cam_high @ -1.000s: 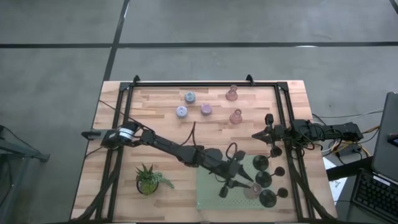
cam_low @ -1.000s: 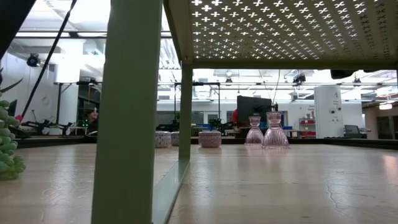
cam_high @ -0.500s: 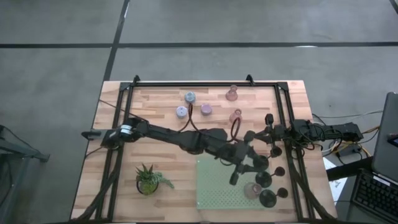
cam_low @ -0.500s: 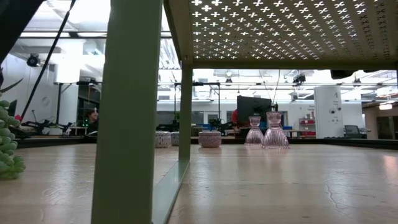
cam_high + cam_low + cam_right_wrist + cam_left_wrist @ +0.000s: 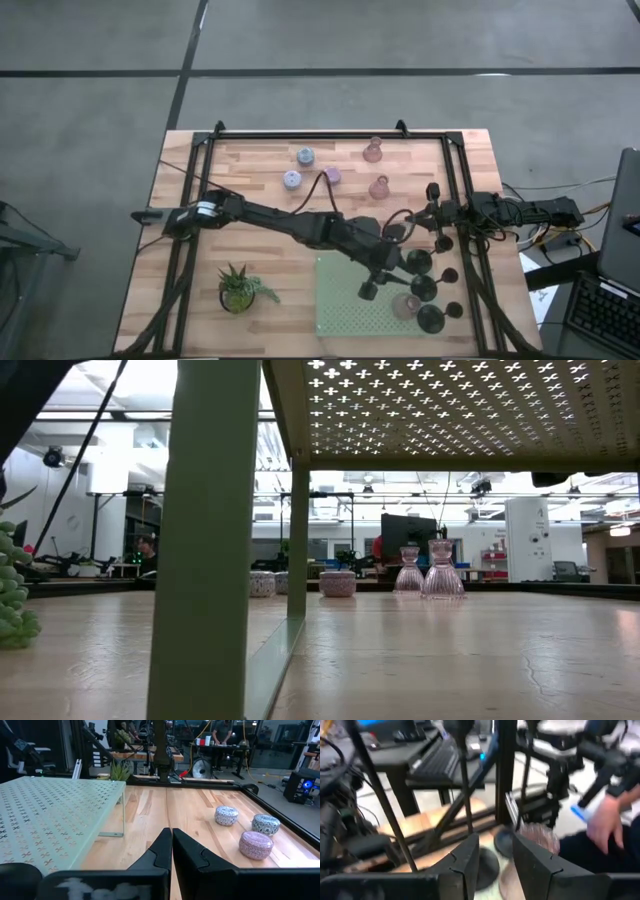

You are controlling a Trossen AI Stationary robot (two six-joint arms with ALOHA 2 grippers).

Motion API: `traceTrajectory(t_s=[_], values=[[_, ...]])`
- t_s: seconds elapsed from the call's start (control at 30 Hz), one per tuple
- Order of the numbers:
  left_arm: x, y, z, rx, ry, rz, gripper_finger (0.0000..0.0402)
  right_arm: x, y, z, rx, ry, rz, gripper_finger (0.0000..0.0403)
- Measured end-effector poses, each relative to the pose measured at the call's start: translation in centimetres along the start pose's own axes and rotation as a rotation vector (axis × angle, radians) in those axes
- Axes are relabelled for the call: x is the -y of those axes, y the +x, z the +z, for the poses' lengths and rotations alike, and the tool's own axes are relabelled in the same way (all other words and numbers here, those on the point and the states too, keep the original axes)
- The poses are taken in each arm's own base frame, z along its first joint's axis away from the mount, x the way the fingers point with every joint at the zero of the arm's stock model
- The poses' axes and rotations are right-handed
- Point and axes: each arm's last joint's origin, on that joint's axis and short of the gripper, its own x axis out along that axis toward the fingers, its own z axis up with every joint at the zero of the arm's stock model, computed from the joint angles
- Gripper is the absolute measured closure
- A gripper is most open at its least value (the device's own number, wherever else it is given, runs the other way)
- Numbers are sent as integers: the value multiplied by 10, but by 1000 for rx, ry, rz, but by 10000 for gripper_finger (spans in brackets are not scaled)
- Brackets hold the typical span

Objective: Pick & Place candle stick holders
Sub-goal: Put the middle pink glass candle holder on the shelf

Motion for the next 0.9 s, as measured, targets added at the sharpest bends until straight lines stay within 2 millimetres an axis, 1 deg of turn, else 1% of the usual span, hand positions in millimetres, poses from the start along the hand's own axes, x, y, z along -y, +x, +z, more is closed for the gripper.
traceTrajectory(t_s=[0.2,0.3,0.4,0.53,0.73,0.9], values=[[3,-1,-13,-124,-12,-22,280,0,0,0,0,0,0,394],[5,2,-26,-162,-19,-9,280,0,0,0,0,0,0,394],[8,7,-42,-184,-34,77,280,0,0,0,0,0,0,394],[14,13,-60,-159,-28,89,280,0,0,0,0,0,0,394],[26,19,-72,-88,-28,77,280,0,0,0,0,0,0,394],[33,22,-75,-44,-27,67,280,0,0,0,0,0,0,394]])
